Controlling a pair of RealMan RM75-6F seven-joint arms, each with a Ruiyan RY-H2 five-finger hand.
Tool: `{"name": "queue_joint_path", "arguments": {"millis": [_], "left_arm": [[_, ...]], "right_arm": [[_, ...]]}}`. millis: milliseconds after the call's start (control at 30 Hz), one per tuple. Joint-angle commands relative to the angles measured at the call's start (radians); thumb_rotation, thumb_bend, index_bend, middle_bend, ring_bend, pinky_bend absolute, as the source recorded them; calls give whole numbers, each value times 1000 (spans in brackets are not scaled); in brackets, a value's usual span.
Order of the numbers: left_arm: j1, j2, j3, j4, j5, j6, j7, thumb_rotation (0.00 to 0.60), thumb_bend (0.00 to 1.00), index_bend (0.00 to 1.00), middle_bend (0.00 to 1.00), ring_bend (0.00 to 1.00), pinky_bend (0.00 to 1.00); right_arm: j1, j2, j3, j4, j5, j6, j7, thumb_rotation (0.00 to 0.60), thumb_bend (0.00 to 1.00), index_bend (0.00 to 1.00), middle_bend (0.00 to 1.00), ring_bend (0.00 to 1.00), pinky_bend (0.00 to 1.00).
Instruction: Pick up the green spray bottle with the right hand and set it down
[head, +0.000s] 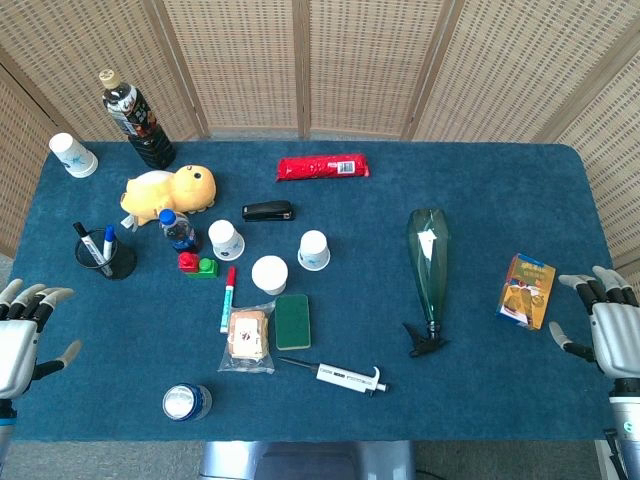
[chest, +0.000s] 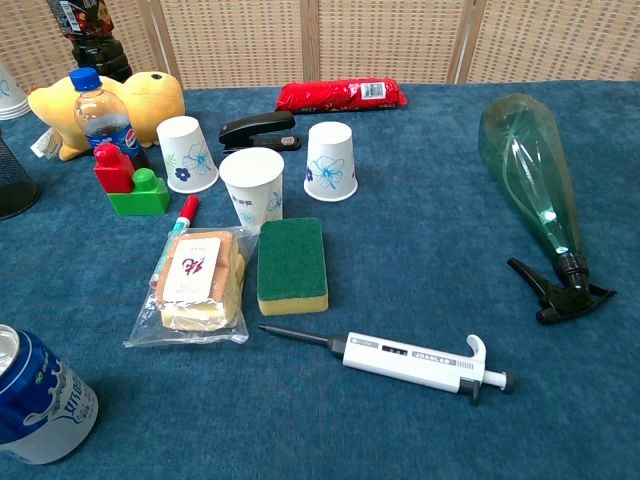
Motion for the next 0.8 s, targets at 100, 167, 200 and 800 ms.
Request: {"name": "queue_joint_path", "arguments": {"millis": [100, 167, 200, 800], "left_arm": [[0, -4, 4, 3, -4, -9, 2, 600, 281, 231, 285, 201, 74], [4, -6, 5, 4, 3, -2, -4, 600, 281, 230, 285, 201, 74], [5, -6, 5, 5, 5, 1, -7, 600, 281, 229, 285, 201, 74], [-16, 0, 0, -2, -6, -49, -52, 600, 280, 224, 285, 201, 74]], "right_arm": [[0, -2, -1, 5, -1, -6, 13, 600, 348, 236, 286, 104, 145], [4, -4, -2, 5, -3, -18, 42, 600, 348, 236, 286, 104, 145], [6, -4, -1, 5, -6, -23, 58, 600, 348, 236, 286, 104, 145], [154, 2, 92, 4, -45, -168, 406, 600, 475, 239, 323, 153, 192]]}}
